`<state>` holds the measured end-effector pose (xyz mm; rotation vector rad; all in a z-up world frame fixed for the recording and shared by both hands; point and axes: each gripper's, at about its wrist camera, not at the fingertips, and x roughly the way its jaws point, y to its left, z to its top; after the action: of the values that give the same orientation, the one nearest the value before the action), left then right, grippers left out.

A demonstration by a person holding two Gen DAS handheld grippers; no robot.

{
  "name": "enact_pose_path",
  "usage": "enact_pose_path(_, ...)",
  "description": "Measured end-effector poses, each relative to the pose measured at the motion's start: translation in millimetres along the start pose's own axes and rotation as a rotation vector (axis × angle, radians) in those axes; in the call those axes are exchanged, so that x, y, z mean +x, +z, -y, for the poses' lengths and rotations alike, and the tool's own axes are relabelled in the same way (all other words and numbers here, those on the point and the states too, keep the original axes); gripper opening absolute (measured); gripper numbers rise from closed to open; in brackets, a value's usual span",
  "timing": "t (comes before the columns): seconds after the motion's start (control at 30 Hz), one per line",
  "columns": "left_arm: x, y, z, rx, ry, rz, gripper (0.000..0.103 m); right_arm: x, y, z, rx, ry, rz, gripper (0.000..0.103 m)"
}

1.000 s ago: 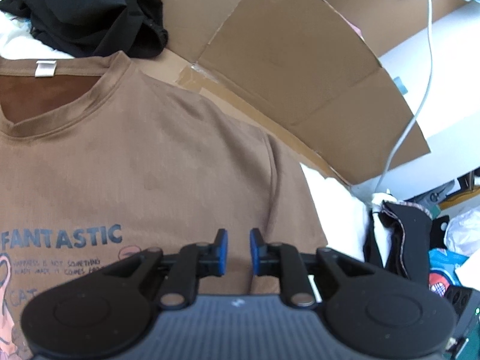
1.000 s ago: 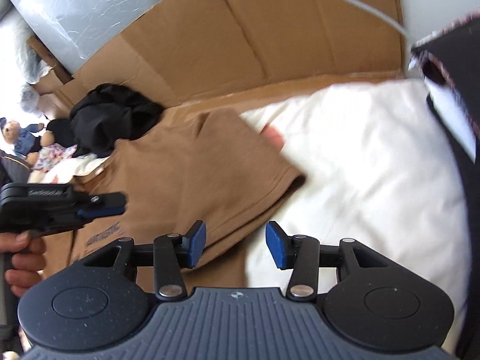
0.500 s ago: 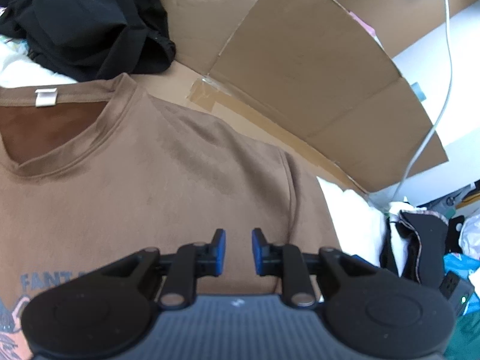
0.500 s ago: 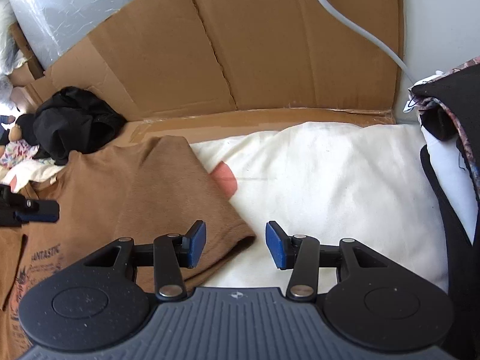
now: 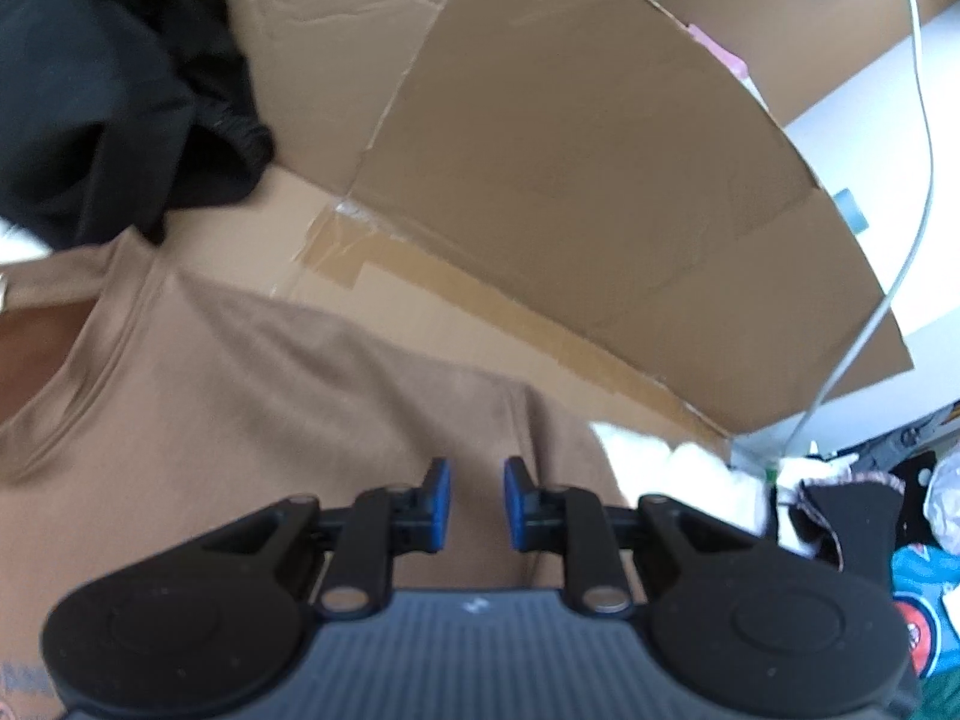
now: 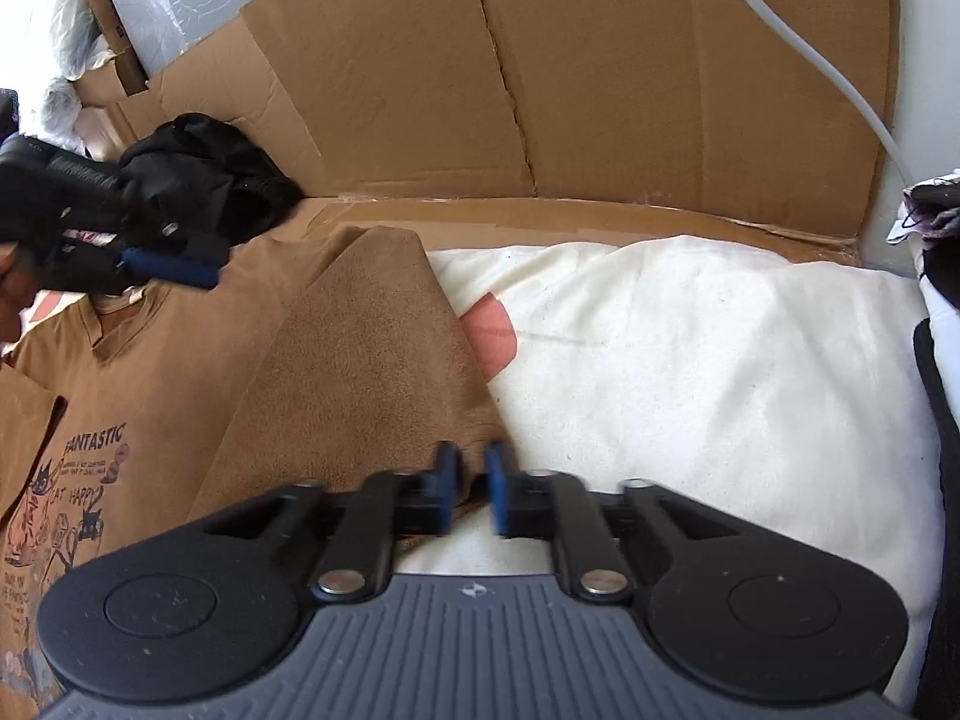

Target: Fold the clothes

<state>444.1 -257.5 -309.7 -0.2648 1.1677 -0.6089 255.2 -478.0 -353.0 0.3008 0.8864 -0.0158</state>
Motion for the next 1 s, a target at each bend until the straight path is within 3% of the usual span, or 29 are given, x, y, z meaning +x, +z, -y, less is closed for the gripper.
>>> enact_pose_path(0.2, 28, 13, 14, 0.047, 0.03, -0.034, 0.019, -22, 11, 6, 0.039, 0.069, 0.037, 0.003)
enact_pose_path(0.27, 41, 13, 18, 0.075, 0.072, -0.066, 0.019, -31, 17, 9, 0.06, 0.087, 0.052, 0.003)
enact_pose_path(0.37, 50, 13, 18, 0.059, 0.063, -0.074, 0.019, -48, 30, 15, 0.081, 0.109, 0.077, 0.003)
enact_pose_path(0.6, 57, 17, 19, 0.041, 0.1, -0.058, 0.019, -61, 46, 31, 0.179, 0.149, 0.105, 0.003)
enact_pose_path(0.77, 57, 22, 21, 0.074, 0.107, -0.064, 0.019, -58, 48, 35, 0.19, 0.149, 0.095, 0.003)
enact_pose_path(1.0, 64, 26, 24, 0.026, 0.107, -0.074, 0.019, -63, 50, 35, 0.214, 0.178, 0.107, 0.003)
